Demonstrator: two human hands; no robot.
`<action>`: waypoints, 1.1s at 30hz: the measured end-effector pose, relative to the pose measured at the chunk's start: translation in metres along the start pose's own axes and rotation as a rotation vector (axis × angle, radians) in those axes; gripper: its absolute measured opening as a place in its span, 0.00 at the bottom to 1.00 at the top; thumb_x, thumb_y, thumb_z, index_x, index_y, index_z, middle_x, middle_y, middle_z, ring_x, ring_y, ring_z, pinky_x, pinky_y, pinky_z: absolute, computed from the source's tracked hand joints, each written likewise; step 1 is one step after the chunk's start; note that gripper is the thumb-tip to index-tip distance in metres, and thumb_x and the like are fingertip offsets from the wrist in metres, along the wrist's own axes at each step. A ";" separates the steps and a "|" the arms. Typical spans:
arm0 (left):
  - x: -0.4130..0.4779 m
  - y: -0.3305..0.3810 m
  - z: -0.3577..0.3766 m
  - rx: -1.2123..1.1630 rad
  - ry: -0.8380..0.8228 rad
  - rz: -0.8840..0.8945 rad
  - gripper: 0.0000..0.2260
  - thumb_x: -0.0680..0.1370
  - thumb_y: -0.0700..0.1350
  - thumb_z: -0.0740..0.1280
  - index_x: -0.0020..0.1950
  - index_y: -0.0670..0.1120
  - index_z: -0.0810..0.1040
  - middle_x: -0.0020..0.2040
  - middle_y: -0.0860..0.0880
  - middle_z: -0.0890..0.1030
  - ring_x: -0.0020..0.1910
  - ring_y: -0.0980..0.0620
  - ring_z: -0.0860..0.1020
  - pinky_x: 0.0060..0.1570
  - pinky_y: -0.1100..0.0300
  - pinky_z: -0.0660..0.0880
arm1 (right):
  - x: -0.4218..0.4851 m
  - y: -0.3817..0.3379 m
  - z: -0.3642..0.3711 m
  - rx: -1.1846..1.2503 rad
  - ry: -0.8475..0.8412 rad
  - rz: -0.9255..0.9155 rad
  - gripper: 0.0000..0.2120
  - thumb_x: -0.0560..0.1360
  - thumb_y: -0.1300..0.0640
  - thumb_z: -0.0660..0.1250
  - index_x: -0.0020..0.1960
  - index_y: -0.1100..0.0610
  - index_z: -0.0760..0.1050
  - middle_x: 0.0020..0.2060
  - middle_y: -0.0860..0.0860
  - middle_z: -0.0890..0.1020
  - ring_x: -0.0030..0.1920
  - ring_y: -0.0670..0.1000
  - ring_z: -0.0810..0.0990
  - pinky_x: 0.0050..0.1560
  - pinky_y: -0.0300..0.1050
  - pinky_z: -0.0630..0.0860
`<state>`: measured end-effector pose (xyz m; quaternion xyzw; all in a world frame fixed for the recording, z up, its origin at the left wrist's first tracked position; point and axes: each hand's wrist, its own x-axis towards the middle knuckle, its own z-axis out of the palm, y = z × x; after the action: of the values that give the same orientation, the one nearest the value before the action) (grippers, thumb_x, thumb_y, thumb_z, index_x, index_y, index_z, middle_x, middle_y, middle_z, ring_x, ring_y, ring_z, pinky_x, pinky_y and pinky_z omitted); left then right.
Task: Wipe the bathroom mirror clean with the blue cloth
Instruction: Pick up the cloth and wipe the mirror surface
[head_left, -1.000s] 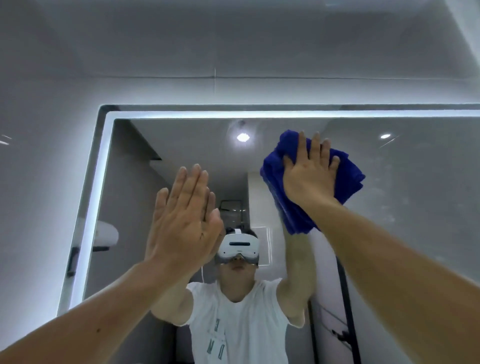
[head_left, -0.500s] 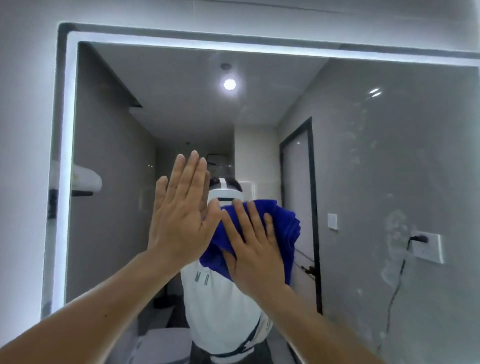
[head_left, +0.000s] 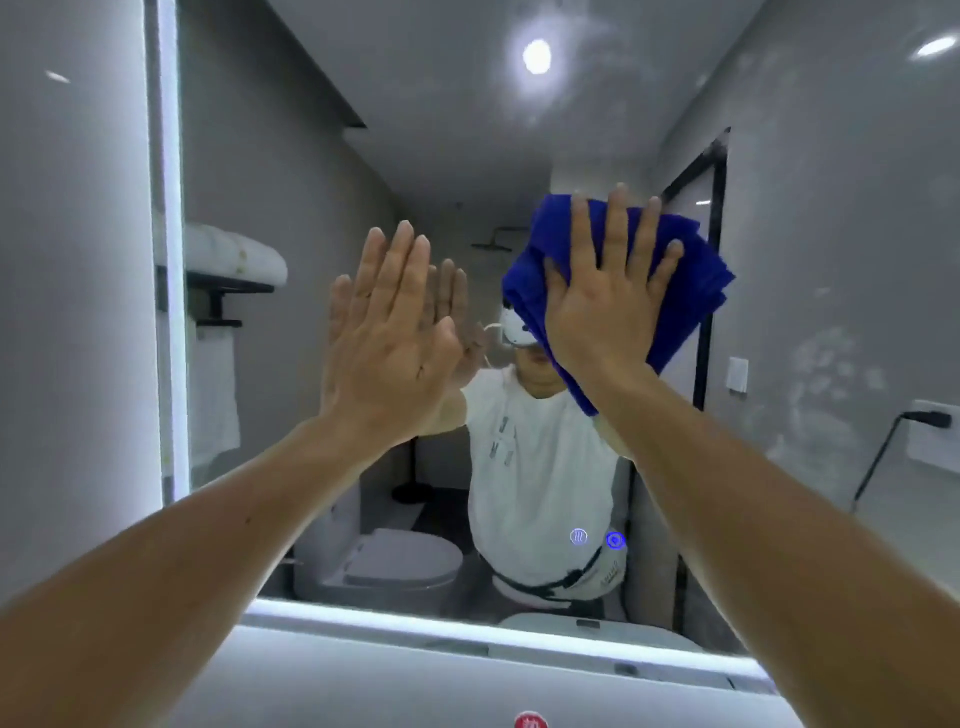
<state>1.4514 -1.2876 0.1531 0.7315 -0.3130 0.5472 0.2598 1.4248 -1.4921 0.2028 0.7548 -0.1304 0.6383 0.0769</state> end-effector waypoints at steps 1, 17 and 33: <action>-0.004 0.005 0.002 -0.002 -0.011 -0.002 0.30 0.79 0.54 0.47 0.80 0.46 0.48 0.81 0.52 0.46 0.79 0.56 0.41 0.77 0.49 0.43 | -0.006 -0.009 0.002 0.019 -0.008 0.021 0.29 0.82 0.41 0.43 0.80 0.51 0.48 0.79 0.56 0.52 0.78 0.63 0.47 0.74 0.67 0.43; -0.052 -0.024 0.029 -0.050 -0.014 0.000 0.31 0.80 0.53 0.50 0.80 0.49 0.43 0.80 0.55 0.42 0.79 0.53 0.42 0.77 0.45 0.45 | -0.189 -0.058 0.046 0.018 -0.127 -0.356 0.36 0.80 0.43 0.61 0.80 0.54 0.47 0.78 0.57 0.54 0.78 0.61 0.48 0.76 0.61 0.43; -0.072 -0.046 0.031 -0.128 0.007 0.045 0.30 0.81 0.51 0.50 0.80 0.46 0.44 0.81 0.47 0.46 0.80 0.47 0.44 0.77 0.42 0.45 | -0.273 -0.056 0.041 -0.078 -0.267 -0.533 0.43 0.67 0.50 0.76 0.76 0.56 0.60 0.75 0.60 0.61 0.75 0.64 0.59 0.75 0.60 0.50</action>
<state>1.4909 -1.2669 0.0735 0.7044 -0.3626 0.5342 0.2948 1.4384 -1.4235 -0.0697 0.8362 0.0391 0.4853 0.2527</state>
